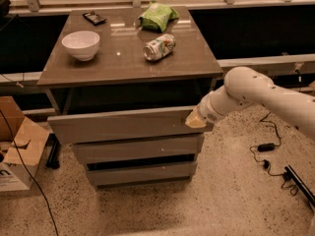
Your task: Close top drawer
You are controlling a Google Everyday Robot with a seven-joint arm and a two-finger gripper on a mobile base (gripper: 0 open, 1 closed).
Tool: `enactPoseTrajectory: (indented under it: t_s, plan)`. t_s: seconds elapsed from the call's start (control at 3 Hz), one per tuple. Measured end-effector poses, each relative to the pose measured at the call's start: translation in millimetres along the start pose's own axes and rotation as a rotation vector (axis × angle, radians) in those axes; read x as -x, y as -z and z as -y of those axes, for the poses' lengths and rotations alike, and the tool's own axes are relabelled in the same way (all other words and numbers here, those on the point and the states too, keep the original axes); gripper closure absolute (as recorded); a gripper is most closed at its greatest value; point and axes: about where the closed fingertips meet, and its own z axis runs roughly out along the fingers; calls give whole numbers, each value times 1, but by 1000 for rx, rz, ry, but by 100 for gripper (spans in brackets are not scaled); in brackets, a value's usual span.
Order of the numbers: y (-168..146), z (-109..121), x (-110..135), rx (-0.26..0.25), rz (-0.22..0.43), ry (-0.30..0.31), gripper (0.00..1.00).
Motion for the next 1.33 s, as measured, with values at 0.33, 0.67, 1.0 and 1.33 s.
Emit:
enactPoseTrajectory:
  t_s: [0.33, 0.67, 1.0, 1.33]
  plan:
    - [-13, 22, 7, -24, 24, 13, 82]
    - [-37, 45, 14, -47, 52, 37, 59]
    - [-37, 43, 13, -46, 52, 37, 36]
    - [-37, 43, 13, -46, 52, 37, 13]
